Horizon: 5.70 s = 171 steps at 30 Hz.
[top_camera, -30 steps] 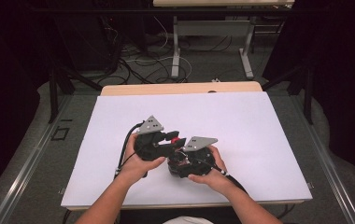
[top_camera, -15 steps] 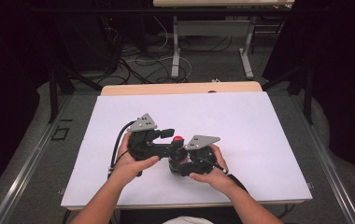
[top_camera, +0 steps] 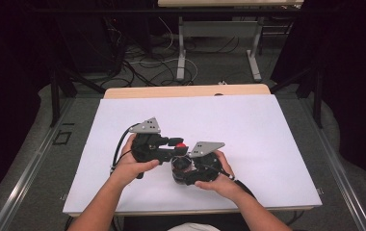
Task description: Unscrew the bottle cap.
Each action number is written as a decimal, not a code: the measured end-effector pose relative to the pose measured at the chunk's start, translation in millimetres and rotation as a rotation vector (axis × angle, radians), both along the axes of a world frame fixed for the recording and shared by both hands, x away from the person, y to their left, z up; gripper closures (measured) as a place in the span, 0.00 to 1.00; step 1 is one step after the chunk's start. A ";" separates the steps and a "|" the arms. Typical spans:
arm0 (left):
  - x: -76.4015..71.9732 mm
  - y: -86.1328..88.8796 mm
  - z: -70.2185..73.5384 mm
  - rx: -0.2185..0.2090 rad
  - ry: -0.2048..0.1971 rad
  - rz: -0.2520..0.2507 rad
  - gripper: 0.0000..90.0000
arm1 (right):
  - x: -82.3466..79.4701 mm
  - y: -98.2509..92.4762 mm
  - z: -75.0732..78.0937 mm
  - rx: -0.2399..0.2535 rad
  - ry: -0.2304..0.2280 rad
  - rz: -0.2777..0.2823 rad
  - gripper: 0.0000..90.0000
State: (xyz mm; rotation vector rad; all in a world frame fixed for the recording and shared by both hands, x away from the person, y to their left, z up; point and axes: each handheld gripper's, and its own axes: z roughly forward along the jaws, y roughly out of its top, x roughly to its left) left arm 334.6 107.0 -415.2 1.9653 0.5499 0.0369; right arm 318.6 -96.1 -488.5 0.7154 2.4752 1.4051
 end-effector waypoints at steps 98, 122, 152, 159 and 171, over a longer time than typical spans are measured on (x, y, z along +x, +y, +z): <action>-15.5 -7.1 14.1 -0.014 -0.055 0.183 0.50 | 0.5 -1.5 0.4 0.002 0.009 -0.073 0.33; -22.3 -20.8 1.6 0.038 -0.090 0.224 0.68 | -0.5 0.6 -1.5 -0.007 -0.002 -0.082 0.33; 7.0 2.1 7.1 -0.030 -0.001 0.045 0.44 | -0.4 -3.1 2.6 0.014 0.004 -0.056 0.33; 7.5 -2.9 -0.6 -0.040 0.003 0.016 0.51 | -1.5 -2.5 1.5 0.009 0.007 -0.043 0.33; -14.8 -24.1 1.3 0.031 -0.106 0.176 0.68 | -1.4 -2.0 0.9 -0.004 0.001 -0.070 0.33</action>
